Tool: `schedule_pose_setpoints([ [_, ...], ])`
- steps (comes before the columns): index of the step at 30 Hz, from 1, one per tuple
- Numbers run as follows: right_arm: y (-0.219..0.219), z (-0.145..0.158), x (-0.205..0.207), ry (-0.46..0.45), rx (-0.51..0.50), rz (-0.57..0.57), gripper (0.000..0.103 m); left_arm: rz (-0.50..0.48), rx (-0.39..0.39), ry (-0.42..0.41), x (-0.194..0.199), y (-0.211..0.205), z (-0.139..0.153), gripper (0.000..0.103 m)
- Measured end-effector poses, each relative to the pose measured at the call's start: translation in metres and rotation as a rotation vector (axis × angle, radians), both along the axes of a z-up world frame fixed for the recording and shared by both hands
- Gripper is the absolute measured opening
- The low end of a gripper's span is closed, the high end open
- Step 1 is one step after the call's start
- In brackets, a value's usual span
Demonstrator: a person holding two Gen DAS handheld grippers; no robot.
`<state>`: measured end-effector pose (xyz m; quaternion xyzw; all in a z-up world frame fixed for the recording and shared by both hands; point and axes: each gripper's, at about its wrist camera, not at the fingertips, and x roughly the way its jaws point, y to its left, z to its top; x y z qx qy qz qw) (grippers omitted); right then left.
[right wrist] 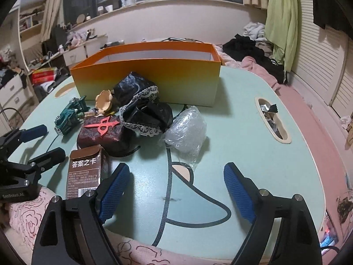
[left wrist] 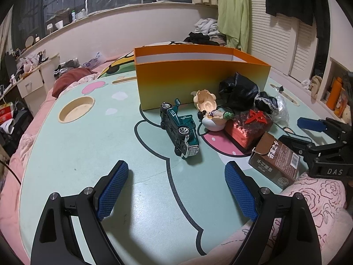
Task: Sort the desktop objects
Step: 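Grasp the blue Durex tin in the box with the left tool, place it by the car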
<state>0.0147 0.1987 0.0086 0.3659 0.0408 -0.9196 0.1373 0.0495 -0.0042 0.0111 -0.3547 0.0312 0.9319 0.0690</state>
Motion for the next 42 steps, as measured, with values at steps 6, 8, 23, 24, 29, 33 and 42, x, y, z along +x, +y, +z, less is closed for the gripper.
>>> schedule_pose_setpoints([
  [6, -0.001, 0.0, 0.001, -0.001, -0.002, -0.001, 0.089, -0.037, 0.067, 0.08, 0.0, -0.004, 0.042, 0.069],
  [8, -0.001, 0.0, 0.001, -0.001, -0.002, -0.002, 0.089, -0.051, 0.09, 0.125, -0.008, -0.002, 0.067, 0.069],
  [23, -0.003, 0.001, 0.001, -0.004, -0.009, 0.002, 0.09, -0.154, -0.135, -0.364, -0.22, 0.091, 0.058, 0.069],
  [24, -0.003, 0.001, 0.0, -0.003, -0.009, 0.003, 0.09, -0.158, -0.184, -0.377, -0.224, 0.098, 0.05, 0.069],
  [29, -0.005, -0.002, 0.004, 0.001, -0.01, 0.005, 0.09, -0.189, -0.145, -0.497, -0.25, 0.105, 0.032, 0.088],
  [33, -0.005, -0.002, 0.004, 0.002, -0.01, 0.005, 0.09, -0.134, -0.055, -0.542, -0.263, 0.084, 0.031, 0.067],
  [42, -0.005, -0.003, 0.003, 0.003, -0.012, 0.005, 0.09, -0.111, 0.034, -0.323, -0.232, 0.033, 0.074, 0.066],
])
